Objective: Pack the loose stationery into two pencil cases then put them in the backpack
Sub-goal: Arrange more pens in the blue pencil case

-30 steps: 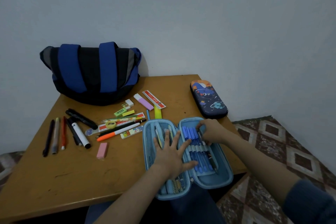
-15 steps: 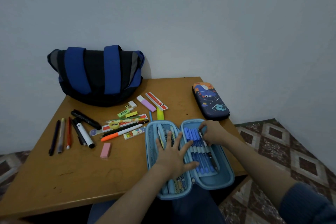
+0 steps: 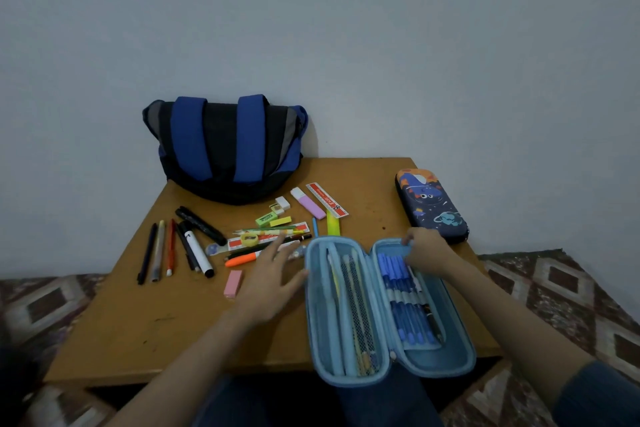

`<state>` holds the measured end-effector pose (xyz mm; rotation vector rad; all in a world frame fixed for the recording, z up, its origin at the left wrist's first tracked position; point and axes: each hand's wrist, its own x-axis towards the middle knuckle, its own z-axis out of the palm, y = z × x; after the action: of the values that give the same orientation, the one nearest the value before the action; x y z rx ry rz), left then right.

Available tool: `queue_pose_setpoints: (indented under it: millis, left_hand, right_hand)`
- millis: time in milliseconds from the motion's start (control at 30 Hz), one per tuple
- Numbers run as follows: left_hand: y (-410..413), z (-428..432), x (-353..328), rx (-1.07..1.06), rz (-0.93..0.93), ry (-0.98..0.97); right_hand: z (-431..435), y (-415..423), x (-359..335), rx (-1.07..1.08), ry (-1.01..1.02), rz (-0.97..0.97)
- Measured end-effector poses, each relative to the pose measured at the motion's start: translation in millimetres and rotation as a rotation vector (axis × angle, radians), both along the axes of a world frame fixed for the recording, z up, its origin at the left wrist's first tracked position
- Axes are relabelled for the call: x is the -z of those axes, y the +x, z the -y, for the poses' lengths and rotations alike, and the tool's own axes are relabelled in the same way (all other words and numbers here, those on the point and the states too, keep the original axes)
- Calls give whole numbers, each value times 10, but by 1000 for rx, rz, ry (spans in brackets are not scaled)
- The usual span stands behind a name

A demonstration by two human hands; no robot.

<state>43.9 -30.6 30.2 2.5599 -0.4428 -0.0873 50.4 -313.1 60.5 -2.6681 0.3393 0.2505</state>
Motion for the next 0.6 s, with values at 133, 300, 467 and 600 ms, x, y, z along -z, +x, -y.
queue_pose_setpoints:
  millis: [133,300,467,600]
  left_hand:
    - [22,-561,193,-248,64,29]
    - [-51,-915,363,-450,83,28]
    - [-41,-883,389,-386,143,60]
    - [-19,-908,416,-383,146,52]
  right_hand:
    - [-252,153,-56,-50,40,116]
    - [-885,282,-71,-205,114,265]
    - [-1578,491,16,-404,101,299]
    - [-1948,685,121,-487,-1,264]
